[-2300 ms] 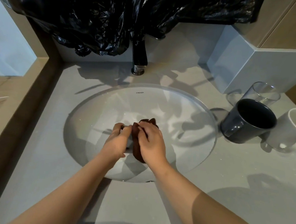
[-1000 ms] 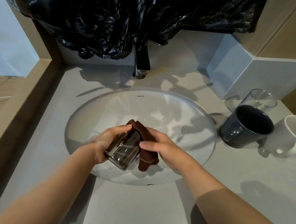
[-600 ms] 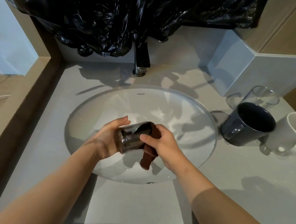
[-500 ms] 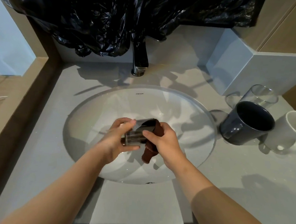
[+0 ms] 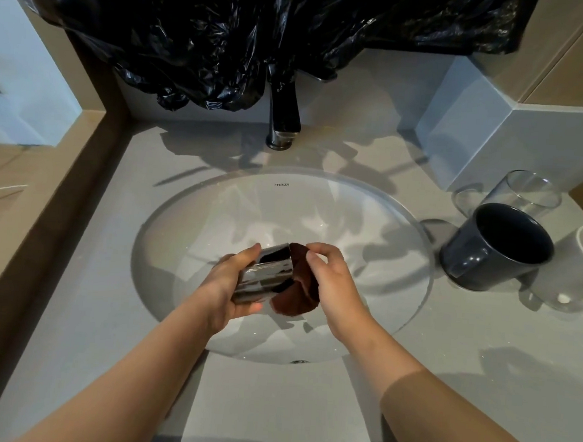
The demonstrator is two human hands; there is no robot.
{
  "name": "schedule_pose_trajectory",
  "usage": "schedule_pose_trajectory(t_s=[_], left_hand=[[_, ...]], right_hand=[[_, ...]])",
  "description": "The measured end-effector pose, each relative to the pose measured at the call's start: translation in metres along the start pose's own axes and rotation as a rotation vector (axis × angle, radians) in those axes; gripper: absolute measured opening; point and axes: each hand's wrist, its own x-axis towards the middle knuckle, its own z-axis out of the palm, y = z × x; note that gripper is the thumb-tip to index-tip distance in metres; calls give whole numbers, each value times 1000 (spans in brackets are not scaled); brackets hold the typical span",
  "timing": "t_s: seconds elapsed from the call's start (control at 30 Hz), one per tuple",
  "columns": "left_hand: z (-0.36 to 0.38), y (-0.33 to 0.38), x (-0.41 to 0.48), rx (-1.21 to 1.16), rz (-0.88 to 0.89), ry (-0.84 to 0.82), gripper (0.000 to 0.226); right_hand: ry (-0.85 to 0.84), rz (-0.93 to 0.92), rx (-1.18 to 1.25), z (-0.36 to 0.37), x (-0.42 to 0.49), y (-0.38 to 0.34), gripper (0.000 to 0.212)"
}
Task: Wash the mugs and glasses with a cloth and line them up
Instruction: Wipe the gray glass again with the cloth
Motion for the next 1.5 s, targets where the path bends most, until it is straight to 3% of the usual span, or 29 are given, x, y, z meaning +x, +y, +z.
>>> schedule_pose_trajectory(t_s=[0.1,0.2,0.27,0.5,0.57,0.73,0.9,0.97,1.07,1.17,1.23,1.33,1.4,1.5], left_hand=[[0,1,0,-48,-29,18,28],[-3,4,0,-99,-110,42,27],[-5,4,-1,-119,-158,44,28],[3,5,-13,35,-109,-11,31],[3,4,-13,87,-35,-20,32],[8,2,-11,180,233,48,20],[8,-9,-17,443,727,47,13],[7,-12,-15,525,815,18,9],[3,-3,-11,451,521,-92,9],[1,15,-14,407,48,-168,49],[7,21,-15,272,-63,-140,57],[17,13,-13,282,142,13,40],[19,-1,-14,375,451,87,28],[7,-8,-11,646,882,62,40]], right_hand=[[-172,-25,-118,-1,-4,3,5],[-383,-69,-257,-4,-8,8,53],[-409,-76,-405,-5,-8,9,74],[-423,-373,-846,2,-12,10,59],[-435,-390,-860,1,-11,10,54],[-476,-208,-648,4,-10,10,30],[-556,216,87,-5,-11,0,38],[-565,287,218,-9,-9,0,42],[-436,182,100,-5,-6,9,45],[-282,-84,-218,1,-8,14,34],[-286,-153,-327,5,-9,14,29],[-294,-106,-274,7,-7,9,31],[-338,83,-41,1,-7,-3,26],[-451,306,264,-11,-6,-23,25]])
